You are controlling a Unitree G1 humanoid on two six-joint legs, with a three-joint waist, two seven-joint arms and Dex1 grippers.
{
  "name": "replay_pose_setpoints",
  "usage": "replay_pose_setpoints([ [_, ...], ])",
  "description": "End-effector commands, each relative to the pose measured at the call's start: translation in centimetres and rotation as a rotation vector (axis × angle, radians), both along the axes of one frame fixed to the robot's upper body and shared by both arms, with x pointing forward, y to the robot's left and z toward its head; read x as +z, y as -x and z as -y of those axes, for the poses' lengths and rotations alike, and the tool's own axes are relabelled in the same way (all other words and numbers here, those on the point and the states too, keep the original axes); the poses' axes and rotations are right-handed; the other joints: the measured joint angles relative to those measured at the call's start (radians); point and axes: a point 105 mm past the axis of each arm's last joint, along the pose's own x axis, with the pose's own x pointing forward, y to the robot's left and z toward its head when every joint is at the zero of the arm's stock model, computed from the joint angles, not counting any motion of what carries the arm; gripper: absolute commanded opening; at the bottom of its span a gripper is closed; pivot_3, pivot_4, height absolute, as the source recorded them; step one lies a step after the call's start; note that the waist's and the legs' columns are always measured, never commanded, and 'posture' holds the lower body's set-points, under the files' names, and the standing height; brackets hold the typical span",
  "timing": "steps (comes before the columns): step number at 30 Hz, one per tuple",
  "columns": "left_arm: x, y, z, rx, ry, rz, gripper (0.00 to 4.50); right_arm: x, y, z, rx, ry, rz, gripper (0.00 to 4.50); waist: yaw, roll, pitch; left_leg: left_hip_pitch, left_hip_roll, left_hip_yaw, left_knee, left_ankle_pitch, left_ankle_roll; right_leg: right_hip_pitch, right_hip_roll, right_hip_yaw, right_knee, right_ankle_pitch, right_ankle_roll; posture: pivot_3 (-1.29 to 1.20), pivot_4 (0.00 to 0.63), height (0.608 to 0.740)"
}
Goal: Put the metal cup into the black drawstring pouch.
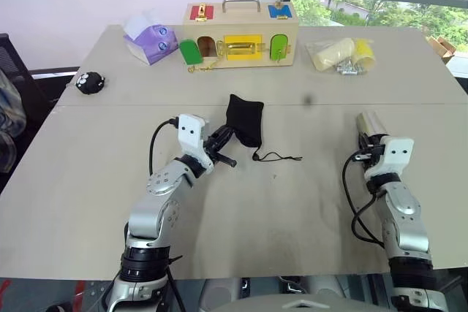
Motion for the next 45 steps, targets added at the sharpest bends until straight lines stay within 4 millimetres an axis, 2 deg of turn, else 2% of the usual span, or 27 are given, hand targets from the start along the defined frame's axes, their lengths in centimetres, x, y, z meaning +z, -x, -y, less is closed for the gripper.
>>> replay_pose_setpoints([
  [1,0.9,0.2,0.0,-0.001,-0.003,0.039,0.0,1.0,-0.2,0.6,-0.031,-0.024,0.038,0.08,0.0,0.0,0.0,0.0,0.0,0.0,0.0,0.0,0.0,0.0,0.0,0.0,0.0,0.0,0.0,0.0,0.15,0.74],
  [3,0.9,0.2,0.0,-0.003,-0.003,0.039,0.0,1.4,-0.1,0.2,-0.002,-0.007,0.054,0.08,0.0,0.0,0.0,0.0,0.0,0.0,0.0,0.0,0.0,0.0,0.0,0.0,0.0,0.0,0.0,0.0,0.15,0.74],
  [5,0.9,0.1,0.1,-0.005,-0.001,0.038,0.0,2.5,0.1,-1.4,0.099,0.039,0.097,0.08,-0.001,0.0,0.0,0.0,0.0,0.0,0.0,0.0,0.0,0.0,0.0,0.0,0.0,0.0,0.0,0.0,0.15,0.74],
  [9,1.0,0.0,0.3,-0.01,0.016,0.029,0.0,5.2,2.6,-7.6,0.496,0.033,0.199,0.08,-0.003,0.001,0.0,0.0,0.0,0.0,0.0,0.0,0.0,0.0,0.001,0.0,0.0,0.0,0.0,0.0,0.15,0.74],
  [11,1.0,0.0,0.5,-0.016,0.037,0.017,0.0,5.8,4.8,-10.9,0.725,0.04,0.188,0.08,-0.002,0.001,0.0,0.0,0.001,-0.001,-0.001,0.0,0.0,0.0,0.001,0.0,0.0,0.0,0.0,0.0,0.15,0.74],
  [13,0.9,-0.1,0.8,-0.026,0.041,0.005,0.0,6.3,6.2,-13.1,0.863,0.055,0.178,0.08,-0.001,0.0,0.0,0.0,0.001,-0.001,-0.001,0.0,0.0,0.0,0.001,0.0,-0.001,0.0,0.0,0.0,0.15,0.74],
  [16,0.9,0.0,1.1,-0.035,0.048,-0.007,0.0,7.0,7.3,-15.2,0.988,0.019,0.15,0.08,0.0,-0.001,0.0,0.0,0.001,-0.001,0.0,0.0,0.0,0.0,0.0,0.0,-0.001,0.0,0.0,0.0,0.15,0.74],
  [19,1.2,-0.1,1.2,-0.037,0.06,-0.012,0.0,6.8,8.4,-16.7,1.111,0.02,0.11,0.08,0.003,-0.001,0.0,-0.001,0.001,-0.001,0.0,0.0,0.0,0.0,0.0,-0.001,-0.001,0.0,0.0,0.0,0.15,0.74],
  [26,1.9,-0.2,1.5,-0.047,0.084,-0.007,0.0,4.8,7.8,-17.8,1.17,0.029,-0.02,0.08,0.001,-0.002,0.0,-0.001,0.0,-0.002,0.0,0.0,0.0,0.0,0.0,-0.001,-0.001,0.0,0.0,0.0,0.15,0.74],
  [32,2.5,0.2,2.0,-0.076,0.105,-0.001,0.0,4.1,4.9,-17.7,1.027,0.065,-0.007,0.08,0.0,-0.002,0.001,-0.001,0.0,-0.002,0.0,0.0,0.0,0.0,0.0,-0.002,-0.001,0.0,0.0,0.0,0.15,0.74],
  [38,2.3,0.6,2.2,-0.082,0.105,-0.013,0.0,4.7,2.0,-17.4,0.841,0.043,0.062,0.08,-0.001,-0.002,0.001,-0.001,0.0,-0.001,0.0,0.0,0.0,0.0,0.0,-0.002,-0.001,0.0,0.0,0.0,0.15,0.74],
  [45,2.2,0.7,2.3,-0.084,0.102,-0.021,0.0,6.1,1.1,-18.1,0.792,-0.038,0.139,0.08,-0.001,-0.002,0.001,-0.001,0.0,-0.001,0.0,0.0,0.0,0.0,0.0,-0.002,-0.001,0.0,0.0,0.0,0.15,0.74],
])
